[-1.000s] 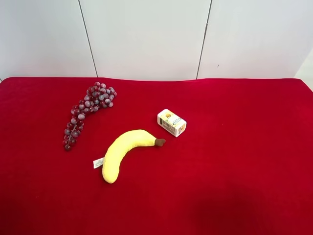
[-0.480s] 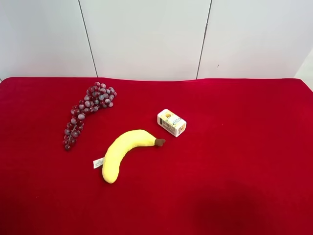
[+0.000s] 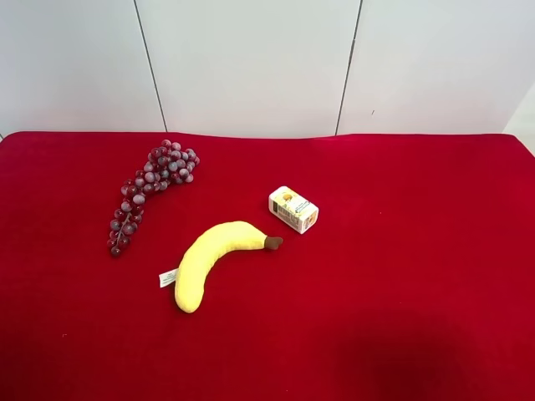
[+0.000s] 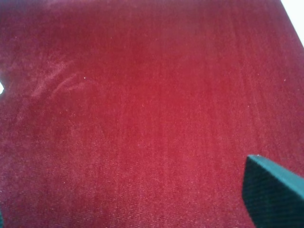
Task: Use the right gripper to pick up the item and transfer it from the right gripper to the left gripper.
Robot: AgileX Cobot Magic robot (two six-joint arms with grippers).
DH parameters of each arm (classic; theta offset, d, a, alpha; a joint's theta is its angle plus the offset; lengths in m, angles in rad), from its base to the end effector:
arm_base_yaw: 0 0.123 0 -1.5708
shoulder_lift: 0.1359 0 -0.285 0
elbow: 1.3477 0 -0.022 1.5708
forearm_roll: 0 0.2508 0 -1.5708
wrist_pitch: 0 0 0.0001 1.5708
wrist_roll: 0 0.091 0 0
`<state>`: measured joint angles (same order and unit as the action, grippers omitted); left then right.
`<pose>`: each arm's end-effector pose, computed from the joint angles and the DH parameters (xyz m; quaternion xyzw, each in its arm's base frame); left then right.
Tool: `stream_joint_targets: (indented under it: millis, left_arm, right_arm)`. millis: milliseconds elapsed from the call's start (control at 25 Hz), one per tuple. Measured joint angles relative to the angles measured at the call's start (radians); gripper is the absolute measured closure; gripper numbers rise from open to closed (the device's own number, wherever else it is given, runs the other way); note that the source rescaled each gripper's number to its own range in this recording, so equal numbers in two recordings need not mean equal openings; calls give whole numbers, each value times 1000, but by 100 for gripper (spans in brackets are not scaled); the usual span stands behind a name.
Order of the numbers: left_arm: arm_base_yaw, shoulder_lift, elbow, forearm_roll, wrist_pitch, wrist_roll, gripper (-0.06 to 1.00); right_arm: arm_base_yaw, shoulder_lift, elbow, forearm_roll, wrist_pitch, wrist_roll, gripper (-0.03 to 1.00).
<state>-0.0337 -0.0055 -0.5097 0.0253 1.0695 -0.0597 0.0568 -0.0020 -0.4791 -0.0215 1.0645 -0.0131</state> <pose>-0.0071 0.0023 0.2792 -0.0117 0.8514 -0.0119 0.5242 -0.0028 -0.0019 0.2712 -0.0297 0.8585 0.0004 0.5119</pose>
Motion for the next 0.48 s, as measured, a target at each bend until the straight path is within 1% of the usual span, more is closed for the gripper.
stream_joint_targets:
  millis: [480]
  left_arm:
    - [3,0,0,0,0,0,-6]
  right_arm:
    - [0,0,0,0,0,0,-3]
